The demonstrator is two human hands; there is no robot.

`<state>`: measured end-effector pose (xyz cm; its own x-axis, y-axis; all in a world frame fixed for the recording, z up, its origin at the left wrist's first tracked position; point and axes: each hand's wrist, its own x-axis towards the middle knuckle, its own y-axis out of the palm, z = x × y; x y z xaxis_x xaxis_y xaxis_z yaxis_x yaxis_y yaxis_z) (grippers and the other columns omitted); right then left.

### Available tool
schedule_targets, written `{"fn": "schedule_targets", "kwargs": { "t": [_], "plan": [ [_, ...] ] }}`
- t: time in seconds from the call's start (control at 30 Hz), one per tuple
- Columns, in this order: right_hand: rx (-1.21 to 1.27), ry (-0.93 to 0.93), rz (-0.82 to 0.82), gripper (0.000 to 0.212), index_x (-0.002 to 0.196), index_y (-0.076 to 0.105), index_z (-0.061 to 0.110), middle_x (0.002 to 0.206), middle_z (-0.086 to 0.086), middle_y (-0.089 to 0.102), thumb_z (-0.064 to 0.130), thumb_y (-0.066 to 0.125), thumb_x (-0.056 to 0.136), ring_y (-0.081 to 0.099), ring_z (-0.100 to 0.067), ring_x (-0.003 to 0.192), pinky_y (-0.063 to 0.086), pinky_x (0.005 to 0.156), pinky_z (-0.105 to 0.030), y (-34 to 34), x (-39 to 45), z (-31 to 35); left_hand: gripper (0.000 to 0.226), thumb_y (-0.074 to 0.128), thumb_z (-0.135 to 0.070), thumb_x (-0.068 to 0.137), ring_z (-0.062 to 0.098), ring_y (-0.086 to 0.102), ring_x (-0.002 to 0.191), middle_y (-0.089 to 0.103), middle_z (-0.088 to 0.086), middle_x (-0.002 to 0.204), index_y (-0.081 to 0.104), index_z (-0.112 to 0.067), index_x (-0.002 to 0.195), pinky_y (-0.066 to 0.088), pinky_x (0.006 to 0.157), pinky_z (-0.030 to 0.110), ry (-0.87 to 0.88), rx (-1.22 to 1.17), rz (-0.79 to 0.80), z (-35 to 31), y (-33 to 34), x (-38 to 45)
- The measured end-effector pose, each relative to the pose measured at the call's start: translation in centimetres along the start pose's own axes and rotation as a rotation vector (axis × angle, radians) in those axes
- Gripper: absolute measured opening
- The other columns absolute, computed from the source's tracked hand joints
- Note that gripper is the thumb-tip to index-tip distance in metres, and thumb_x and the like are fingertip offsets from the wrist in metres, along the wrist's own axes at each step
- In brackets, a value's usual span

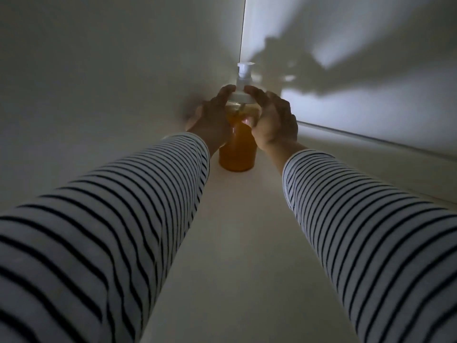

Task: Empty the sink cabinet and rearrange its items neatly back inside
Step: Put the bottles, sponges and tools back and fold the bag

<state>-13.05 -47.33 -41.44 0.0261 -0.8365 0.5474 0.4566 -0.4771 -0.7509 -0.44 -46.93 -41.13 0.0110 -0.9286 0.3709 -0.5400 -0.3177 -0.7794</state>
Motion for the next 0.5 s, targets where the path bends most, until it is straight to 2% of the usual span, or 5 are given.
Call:
{"fn": "schedule_targets", "kwargs": {
  "t": [0.1,0.2,0.3,0.4,0.5],
  "plan": [
    [-0.15,0.041,0.103,0.062,0.145,0.022,0.043,0.144,-0.006,0.037,0.028,0.053,0.093,0.036,-0.03,0.132,0.039,0.102,-0.046,-1.1,0.6,0.6,0.076,0.054,-0.019,0.093,0.03,0.051,0.113,0.042,0.011,0.141,0.005,-0.033,0.149,0.046,0.094,0.041,0.019,0.203,0.165,-1.0,-1.9,0.1],
    [-0.263,0.107,0.324,0.082,0.147,-0.003,0.046,0.158,-0.01,0.009,0.025,0.054,0.093,0.02,-0.032,0.142,0.031,0.11,-0.049,-2.8,0.5,1.3,0.092,0.058,-0.029,0.091,0.031,0.023,0.141,0.01,0.009,0.158,-0.014,-0.03,0.148,0.029,0.11,0.043,-0.069,0.288,0.304,-1.1,-3.6,-0.7],
    [-0.244,0.166,0.457,0.097,0.147,-0.013,0.04,0.16,-0.012,-0.003,0.018,0.061,0.089,0.013,-0.032,0.146,0.029,0.112,-0.049,-3.9,-1.3,2.1,0.096,0.063,-0.034,0.087,0.032,0.024,0.141,0.014,0.011,0.157,-0.01,-0.026,0.149,0.031,0.111,0.044,-0.146,0.313,0.36,-0.5,-3.6,-3.0],
    [-0.258,0.171,0.487,0.089,0.151,0.008,0.025,0.149,-0.016,0.031,0.018,0.066,0.084,0.043,-0.031,0.129,0.045,0.097,-0.04,-4.1,-3.4,2.4,0.078,0.062,-0.033,0.088,0.03,0.043,0.127,0.036,0.013,0.145,0.015,-0.019,0.15,0.043,0.096,0.035,-0.127,0.366,0.392,0.2,-3.7,-5.8],
    [-0.288,0.141,0.528,0.046,0.126,0.051,0.011,0.095,-0.005,0.056,0.022,0.066,0.085,0.055,-0.022,0.085,0.043,0.071,-0.029,-5.5,-5.4,3.3,0.062,0.061,-0.03,0.089,0.027,0.051,0.118,0.043,0.013,0.137,0.034,-0.015,0.142,0.044,0.084,0.029,-0.134,0.371,0.384,0.8,-4.7,-8.3]
  ]
}}
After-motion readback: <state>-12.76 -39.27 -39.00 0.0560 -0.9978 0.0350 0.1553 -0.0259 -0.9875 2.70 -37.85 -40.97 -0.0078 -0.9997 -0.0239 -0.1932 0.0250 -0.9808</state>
